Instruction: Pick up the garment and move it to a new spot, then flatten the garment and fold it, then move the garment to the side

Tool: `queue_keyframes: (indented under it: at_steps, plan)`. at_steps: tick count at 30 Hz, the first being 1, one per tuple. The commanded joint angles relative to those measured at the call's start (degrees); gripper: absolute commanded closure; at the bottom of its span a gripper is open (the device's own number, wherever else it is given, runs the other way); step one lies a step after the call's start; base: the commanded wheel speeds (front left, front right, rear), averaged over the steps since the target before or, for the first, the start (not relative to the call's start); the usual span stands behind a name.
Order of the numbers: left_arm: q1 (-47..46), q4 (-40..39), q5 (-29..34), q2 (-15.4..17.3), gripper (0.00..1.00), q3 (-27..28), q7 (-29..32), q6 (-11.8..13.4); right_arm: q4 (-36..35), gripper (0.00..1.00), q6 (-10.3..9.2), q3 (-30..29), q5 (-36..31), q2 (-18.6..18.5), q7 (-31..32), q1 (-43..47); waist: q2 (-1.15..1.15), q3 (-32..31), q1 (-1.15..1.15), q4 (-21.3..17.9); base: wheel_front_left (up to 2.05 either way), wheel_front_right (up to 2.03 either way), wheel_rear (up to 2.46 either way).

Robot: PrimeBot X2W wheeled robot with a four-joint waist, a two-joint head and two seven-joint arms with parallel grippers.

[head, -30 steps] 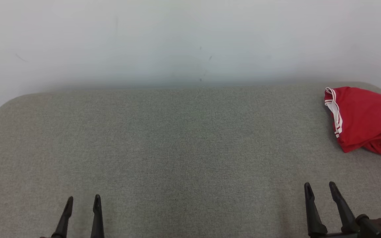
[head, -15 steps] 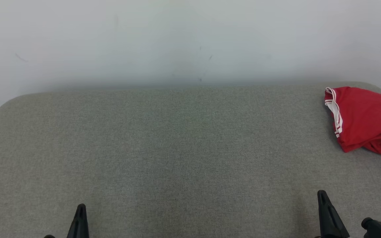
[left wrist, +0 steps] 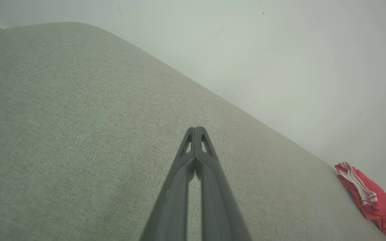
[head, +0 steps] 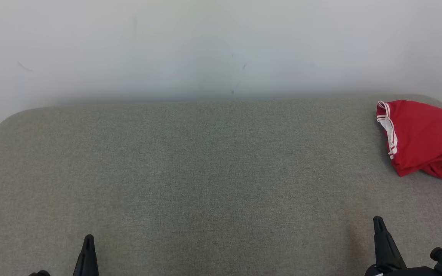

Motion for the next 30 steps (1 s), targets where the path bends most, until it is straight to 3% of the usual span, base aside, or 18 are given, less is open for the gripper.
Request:
queue_keyframes:
  at_steps: [1,30]
  plan:
    - [-1.8,-0.4,-2.8,0.2,1.00,0.3,0.5,-0.2,-0.5,1.00,-0.04,-0.4,2.7,0.0,0.5,-1.7,0.00,0.0,0.00,0.0,0.00,0.00,0.00]
    - [-4.4,0.9,-23.9,0.3,1.00,1.6,6.1,-0.3,1.0,1.00,-0.06,-2.3,22.8,0.6,5.6,-4.8,0.00,0.2,0.00,0.0,0.00,0.00,0.00]
